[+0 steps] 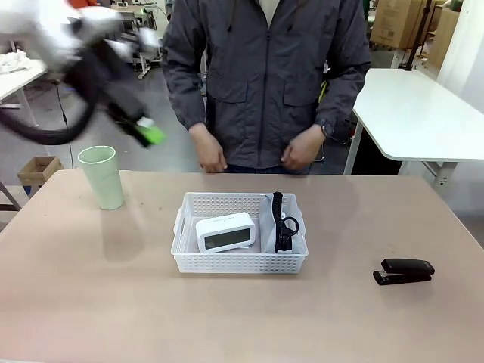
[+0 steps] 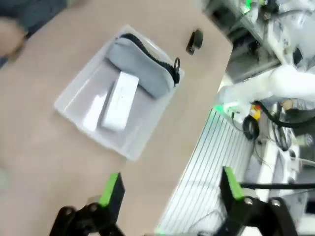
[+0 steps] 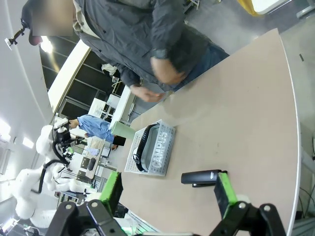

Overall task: Efficiently arrange items inside the basket to fit them all.
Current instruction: Pick up the Digital clock and place it inside the Organizing basket, then pick up the Stapler and place it inside the Organizing basket.

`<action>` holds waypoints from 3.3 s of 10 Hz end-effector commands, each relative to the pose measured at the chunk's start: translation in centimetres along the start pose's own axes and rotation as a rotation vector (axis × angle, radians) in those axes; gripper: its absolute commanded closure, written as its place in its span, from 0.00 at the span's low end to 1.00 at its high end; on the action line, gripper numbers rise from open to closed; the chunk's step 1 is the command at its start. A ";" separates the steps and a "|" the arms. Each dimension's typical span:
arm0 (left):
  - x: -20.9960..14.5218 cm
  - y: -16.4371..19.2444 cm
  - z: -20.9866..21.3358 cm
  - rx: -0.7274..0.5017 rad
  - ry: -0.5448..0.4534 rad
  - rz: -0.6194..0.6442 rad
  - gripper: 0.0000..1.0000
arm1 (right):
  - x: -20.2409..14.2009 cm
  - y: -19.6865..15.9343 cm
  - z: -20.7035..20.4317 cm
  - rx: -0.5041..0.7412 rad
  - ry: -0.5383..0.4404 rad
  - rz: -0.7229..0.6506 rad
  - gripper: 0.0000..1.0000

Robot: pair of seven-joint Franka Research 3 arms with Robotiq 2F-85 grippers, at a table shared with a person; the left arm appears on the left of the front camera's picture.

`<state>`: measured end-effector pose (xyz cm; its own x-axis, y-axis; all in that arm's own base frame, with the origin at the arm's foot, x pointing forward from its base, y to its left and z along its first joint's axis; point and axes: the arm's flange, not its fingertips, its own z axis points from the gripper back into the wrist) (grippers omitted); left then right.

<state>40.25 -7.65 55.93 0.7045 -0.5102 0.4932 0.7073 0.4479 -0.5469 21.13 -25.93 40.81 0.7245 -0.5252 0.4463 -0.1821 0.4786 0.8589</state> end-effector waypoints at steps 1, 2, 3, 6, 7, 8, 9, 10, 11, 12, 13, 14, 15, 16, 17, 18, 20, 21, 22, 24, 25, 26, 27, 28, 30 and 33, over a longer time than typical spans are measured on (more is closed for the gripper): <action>-9.7 1.6 3.6 0.061 -0.320 0.217 0.00 | 0.2 0.1 0.0 0.013 -0.019 0.027 0.00; -13.7 2.9 5.2 0.029 -0.402 0.325 0.00 | 0.2 0.1 0.0 0.013 -0.019 0.027 0.00; -17.3 4.2 5.9 -0.038 -0.422 0.395 0.00 | 0.2 0.1 0.0 0.013 -0.019 0.027 0.00; -25.1 11.0 6.3 -0.239 -0.562 0.586 0.00 | 0.2 0.1 0.0 0.013 -0.019 0.027 0.00; -26.5 12.8 5.6 -0.290 -0.560 0.613 0.00 | 0.2 0.1 0.0 0.013 -0.019 0.027 0.00; -26.4 13.5 5.1 -0.295 -0.502 0.603 0.00 | 0.2 0.1 0.0 0.013 -0.019 0.027 0.00; -25.5 13.7 4.9 -0.283 -0.463 0.596 0.00 | 0.2 0.1 0.0 0.013 -0.019 0.027 0.00; -24.5 14.1 4.9 -0.330 -0.428 0.615 0.00 | 0.2 0.1 0.0 0.013 -0.019 0.027 0.00; -27.2 13.3 4.0 -0.280 -0.494 0.643 0.00 | 0.2 0.1 0.0 0.013 -0.019 0.027 0.00; -27.2 13.3 4.0 -0.280 -0.494 0.643 0.00 | 0.2 0.1 0.0 0.013 -0.019 0.027 0.00; -27.2 13.3 4.0 -0.280 -0.494 0.643 0.00 | 0.2 0.1 0.0 0.013 -0.019 0.027 0.00; -27.2 13.3 4.0 -0.280 -0.494 0.643 0.00 | 0.2 0.1 0.0 0.013 -0.019 0.027 0.00; -27.2 13.3 4.0 -0.280 -0.494 0.643 0.00 | 0.2 0.1 0.0 0.013 -0.019 0.027 0.00; -27.2 13.3 4.0 -0.280 -0.494 0.643 0.00 | 0.2 0.1 0.0 0.013 -0.019 0.027 0.00; -27.2 13.3 4.0 -0.280 -0.494 0.643 0.00 | 0.2 0.1 0.0 0.013 -0.019 0.027 0.00; -27.2 13.3 4.0 -0.280 -0.494 0.643 0.00 | 0.2 0.1 0.0 0.013 -0.019 0.027 0.00; -27.2 13.3 4.0 -0.280 -0.494 0.643 0.00 | 0.2 0.1 0.0 0.013 -0.019 0.027 0.00; -27.2 13.3 4.0 -0.280 -0.494 0.643 0.00 | 0.2 0.1 0.0 0.013 -0.019 0.027 0.00; -27.2 13.3 4.0 -0.280 -0.494 0.643 0.00 | 0.2 0.1 0.0 0.013 -0.019 0.027 0.00; -27.2 13.3 4.0 -0.280 -0.494 0.643 0.00 | 0.2 0.1 0.0 0.013 -0.019 0.027 0.00; -27.2 13.3 4.0 -0.280 -0.494 0.643 0.00 | 0.0 0.0 0.0 -0.001 -0.001 -0.001 0.00; -27.2 13.3 4.0 -0.280 -0.494 0.643 0.00 | -0.3 0.6 -0.8 -0.021 0.063 0.064 0.00; -27.2 13.3 4.0 -0.280 -0.494 0.643 0.00 | -0.4 1.6 -1.9 -0.074 0.115 0.083 0.00; -27.2 13.3 4.0 -0.280 -0.494 0.643 0.00 | -0.5 2.6 -3.4 -0.113 0.181 0.104 0.00; -27.2 13.3 4.0 -0.280 -0.494 0.643 0.00 | -1.9 4.8 -8.2 -0.310 0.322 0.137 0.00; -27.2 13.3 4.0 -0.280 -0.494 0.643 0.00 | -5.9 8.5 -16.6 -0.596 0.528 0.330 0.00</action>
<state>31.03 15.25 37.86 0.9599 0.1816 0.2136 0.1500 0.3113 -0.9384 30.73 -14.92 45.30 0.9131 -0.0550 0.4040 -0.1524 0.8730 0.4633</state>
